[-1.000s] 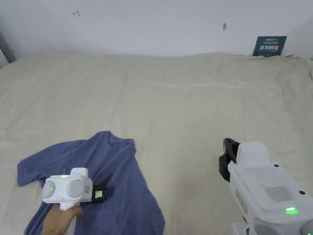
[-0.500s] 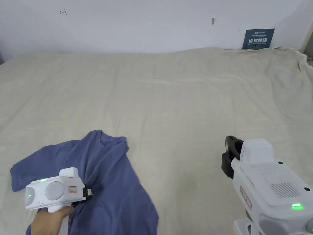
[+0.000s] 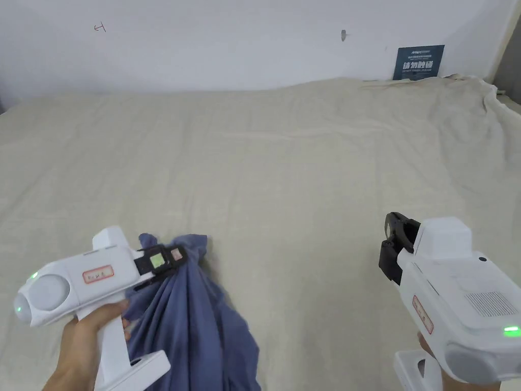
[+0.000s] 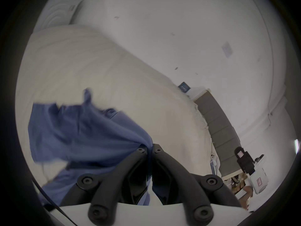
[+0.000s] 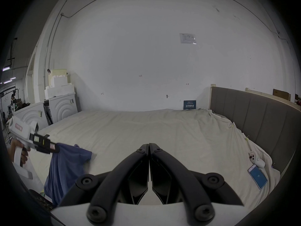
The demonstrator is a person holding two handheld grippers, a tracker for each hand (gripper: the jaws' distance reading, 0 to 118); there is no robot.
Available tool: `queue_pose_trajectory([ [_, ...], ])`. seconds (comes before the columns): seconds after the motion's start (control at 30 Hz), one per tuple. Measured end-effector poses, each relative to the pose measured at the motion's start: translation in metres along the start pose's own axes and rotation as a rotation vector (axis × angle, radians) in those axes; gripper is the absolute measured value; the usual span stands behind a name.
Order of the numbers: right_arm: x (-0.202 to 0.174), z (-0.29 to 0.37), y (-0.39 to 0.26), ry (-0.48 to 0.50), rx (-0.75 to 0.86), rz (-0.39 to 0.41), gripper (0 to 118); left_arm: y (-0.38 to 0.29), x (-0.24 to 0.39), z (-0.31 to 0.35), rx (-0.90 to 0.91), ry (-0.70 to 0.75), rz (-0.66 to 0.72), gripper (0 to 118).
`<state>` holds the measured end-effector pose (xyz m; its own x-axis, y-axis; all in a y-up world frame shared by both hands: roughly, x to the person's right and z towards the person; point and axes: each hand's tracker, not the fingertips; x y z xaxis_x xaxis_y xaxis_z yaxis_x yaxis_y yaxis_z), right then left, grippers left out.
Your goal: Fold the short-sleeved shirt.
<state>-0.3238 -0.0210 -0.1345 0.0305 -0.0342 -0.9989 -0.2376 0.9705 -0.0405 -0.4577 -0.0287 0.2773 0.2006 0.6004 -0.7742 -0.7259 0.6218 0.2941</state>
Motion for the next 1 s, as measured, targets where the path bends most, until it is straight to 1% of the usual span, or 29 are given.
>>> queue_pose_trajectory([
  [0.07,0.006,0.006,0.002,-0.011,0.011,0.002,0,0.013,0.029,-0.007,-0.001,-0.021,-0.061,0],
  [0.33,0.038,0.030,0.012,-0.084,0.050,0.002,0,0.061,0.121,-0.040,0.036,-0.173,-0.173,0],
  [0.5,0.060,0.045,0.018,-0.144,0.073,-0.012,0,0.071,0.183,-0.061,0.004,-0.237,-0.341,0],
  [0.63,0.072,0.056,0.022,-0.188,0.081,-0.019,0,0.063,0.227,-0.076,-0.027,-0.303,-0.434,0],
  [0.77,0.083,0.063,0.025,-0.219,0.082,-0.019,0,0.047,0.258,-0.094,-0.054,-0.355,-0.475,0],
  [0.9,0.091,0.070,0.025,-0.244,0.084,-0.021,0,0.019,0.264,-0.119,-0.120,-0.350,-0.504,0],
  [1.0,0.098,0.072,0.022,-0.253,0.076,-0.020,0,-0.012,0.250,-0.141,-0.208,-0.300,-0.529,0],
])
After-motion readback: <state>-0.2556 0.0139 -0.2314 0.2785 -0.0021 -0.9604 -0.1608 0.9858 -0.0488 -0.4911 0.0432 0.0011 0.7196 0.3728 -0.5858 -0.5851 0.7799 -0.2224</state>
